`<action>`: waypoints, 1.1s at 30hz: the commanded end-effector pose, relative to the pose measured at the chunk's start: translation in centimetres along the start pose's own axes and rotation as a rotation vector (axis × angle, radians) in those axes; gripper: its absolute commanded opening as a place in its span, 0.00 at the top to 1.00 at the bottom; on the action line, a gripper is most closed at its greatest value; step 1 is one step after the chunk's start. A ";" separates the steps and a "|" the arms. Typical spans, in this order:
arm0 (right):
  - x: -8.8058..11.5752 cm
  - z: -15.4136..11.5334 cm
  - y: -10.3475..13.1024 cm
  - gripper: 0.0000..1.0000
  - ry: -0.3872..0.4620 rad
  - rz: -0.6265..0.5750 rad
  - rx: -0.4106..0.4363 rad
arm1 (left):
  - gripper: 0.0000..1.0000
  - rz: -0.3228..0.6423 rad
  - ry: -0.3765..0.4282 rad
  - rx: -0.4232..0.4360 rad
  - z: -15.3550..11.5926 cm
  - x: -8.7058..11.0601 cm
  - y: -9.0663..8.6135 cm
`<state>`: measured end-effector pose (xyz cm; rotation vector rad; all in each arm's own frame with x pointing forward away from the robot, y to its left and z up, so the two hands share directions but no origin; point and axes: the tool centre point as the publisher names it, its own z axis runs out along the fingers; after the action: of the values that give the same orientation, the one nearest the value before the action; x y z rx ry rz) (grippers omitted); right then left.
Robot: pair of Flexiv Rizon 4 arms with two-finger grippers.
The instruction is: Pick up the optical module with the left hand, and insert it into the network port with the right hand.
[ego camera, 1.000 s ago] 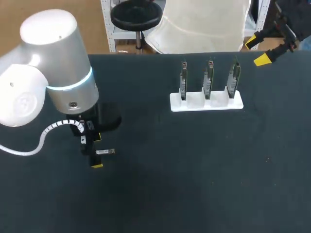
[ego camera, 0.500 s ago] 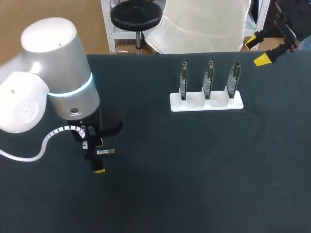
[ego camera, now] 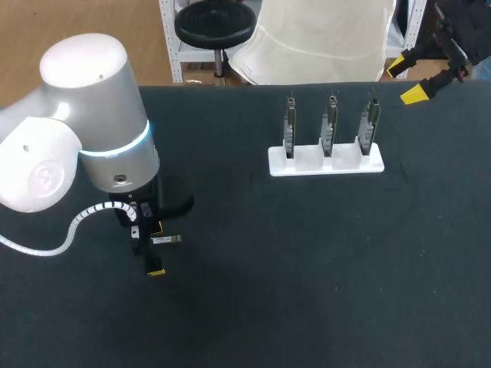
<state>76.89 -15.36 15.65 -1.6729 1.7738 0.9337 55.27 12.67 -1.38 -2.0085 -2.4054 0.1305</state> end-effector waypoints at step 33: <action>0.0 0.0 0.2 0.00 0.000 -0.001 0.006 | 1.00 -0.140 -0.161 -0.146 -3.3 -1.8 4.3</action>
<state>76.89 -15.36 15.65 -1.6729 1.7738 0.9337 60.17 10.87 0.52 -1.9309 -2.6713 0.0927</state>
